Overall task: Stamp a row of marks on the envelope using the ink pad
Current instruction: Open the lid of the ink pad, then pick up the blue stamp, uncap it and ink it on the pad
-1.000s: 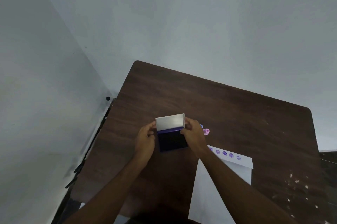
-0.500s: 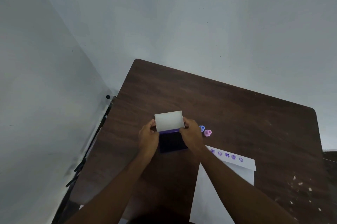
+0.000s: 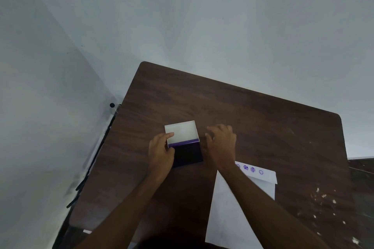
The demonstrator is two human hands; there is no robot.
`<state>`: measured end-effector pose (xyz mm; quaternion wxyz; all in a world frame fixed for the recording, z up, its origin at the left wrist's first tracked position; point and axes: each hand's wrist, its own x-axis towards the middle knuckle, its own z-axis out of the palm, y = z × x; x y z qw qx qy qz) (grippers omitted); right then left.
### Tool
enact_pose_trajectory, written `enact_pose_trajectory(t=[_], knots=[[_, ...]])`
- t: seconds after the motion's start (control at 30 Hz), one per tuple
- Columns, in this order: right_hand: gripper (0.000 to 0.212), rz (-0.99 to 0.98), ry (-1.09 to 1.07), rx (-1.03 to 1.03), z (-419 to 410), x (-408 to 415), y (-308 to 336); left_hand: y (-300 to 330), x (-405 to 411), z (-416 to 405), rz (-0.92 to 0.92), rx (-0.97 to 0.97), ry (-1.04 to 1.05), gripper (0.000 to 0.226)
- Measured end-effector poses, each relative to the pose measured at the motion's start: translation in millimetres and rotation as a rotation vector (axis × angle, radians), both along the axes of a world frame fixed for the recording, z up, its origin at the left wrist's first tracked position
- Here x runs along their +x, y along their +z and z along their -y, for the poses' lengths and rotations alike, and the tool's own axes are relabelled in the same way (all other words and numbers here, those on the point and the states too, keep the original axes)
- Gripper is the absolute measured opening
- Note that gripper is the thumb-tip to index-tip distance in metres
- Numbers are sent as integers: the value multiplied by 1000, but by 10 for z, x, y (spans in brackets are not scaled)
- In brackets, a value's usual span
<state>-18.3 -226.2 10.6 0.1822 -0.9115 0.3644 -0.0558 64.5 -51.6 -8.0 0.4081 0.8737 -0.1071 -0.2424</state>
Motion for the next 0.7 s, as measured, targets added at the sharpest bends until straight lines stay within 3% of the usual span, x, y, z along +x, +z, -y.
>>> enact_pose_trajectory(t=[0.23,0.37,0.7], knots=[[19,-327,-70,-144,249,-143,-117,79,-131,81,-45,-60,2,52],[13,-356,-26,-185,250,-134,-185,129,-147,76,-43,-75,-4,49],[24,-383,56,-207,197,-182,-258,202,-182,40,-20,-86,-43,39]])
